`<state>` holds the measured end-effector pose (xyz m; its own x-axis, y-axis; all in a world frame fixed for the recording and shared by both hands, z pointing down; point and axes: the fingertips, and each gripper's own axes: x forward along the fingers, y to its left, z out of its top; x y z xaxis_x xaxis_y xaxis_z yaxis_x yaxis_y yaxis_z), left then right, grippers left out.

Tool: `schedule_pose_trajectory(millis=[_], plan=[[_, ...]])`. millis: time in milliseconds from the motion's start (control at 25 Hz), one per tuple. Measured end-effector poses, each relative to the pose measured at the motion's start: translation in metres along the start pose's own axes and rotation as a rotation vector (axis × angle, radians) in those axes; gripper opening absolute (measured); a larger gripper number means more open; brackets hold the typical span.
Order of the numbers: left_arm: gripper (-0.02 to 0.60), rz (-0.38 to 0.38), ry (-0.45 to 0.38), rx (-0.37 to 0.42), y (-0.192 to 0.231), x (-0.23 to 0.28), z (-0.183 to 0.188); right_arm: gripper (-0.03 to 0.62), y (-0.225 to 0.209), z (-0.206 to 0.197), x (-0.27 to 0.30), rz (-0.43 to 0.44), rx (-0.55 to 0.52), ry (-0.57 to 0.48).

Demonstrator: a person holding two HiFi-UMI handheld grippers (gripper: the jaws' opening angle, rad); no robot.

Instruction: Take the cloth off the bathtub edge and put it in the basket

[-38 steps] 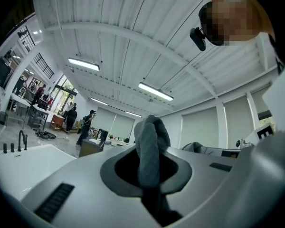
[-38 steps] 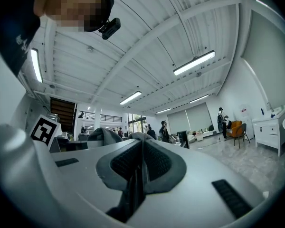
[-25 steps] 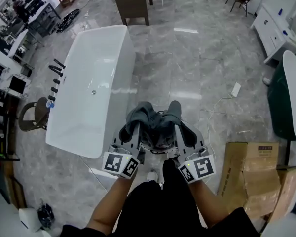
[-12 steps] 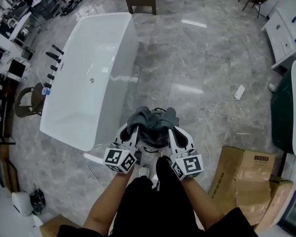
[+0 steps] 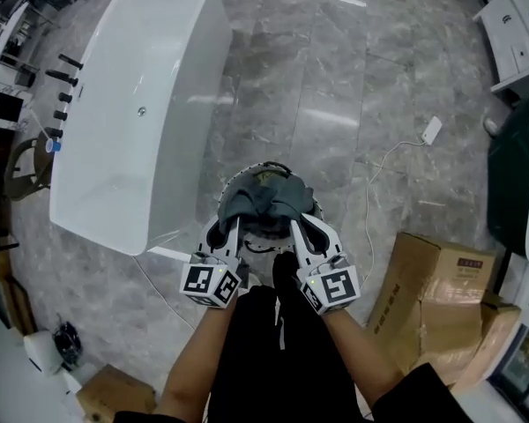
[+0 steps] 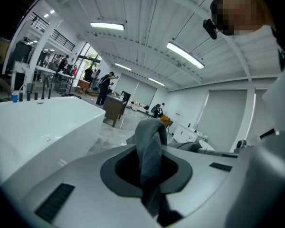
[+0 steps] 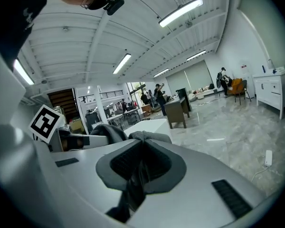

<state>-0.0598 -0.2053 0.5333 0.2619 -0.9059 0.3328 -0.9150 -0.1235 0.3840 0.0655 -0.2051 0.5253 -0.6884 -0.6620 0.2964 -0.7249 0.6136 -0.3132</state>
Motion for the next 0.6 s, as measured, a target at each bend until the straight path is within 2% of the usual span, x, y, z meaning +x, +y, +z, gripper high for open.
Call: schedule_pose_trajectory(millis=[160,600], plan=[[0.041,0.017,0.073,-0.012,0.023,0.010,-0.052,0.038,-0.013,-0.050,0.014,-0.028,0.018,0.057],[0.041,0.043,0.125,-0.011,0.077,0.030,-0.161,0.037,-0.024,-0.168,0.049,-0.034,-0.020,0.174]])
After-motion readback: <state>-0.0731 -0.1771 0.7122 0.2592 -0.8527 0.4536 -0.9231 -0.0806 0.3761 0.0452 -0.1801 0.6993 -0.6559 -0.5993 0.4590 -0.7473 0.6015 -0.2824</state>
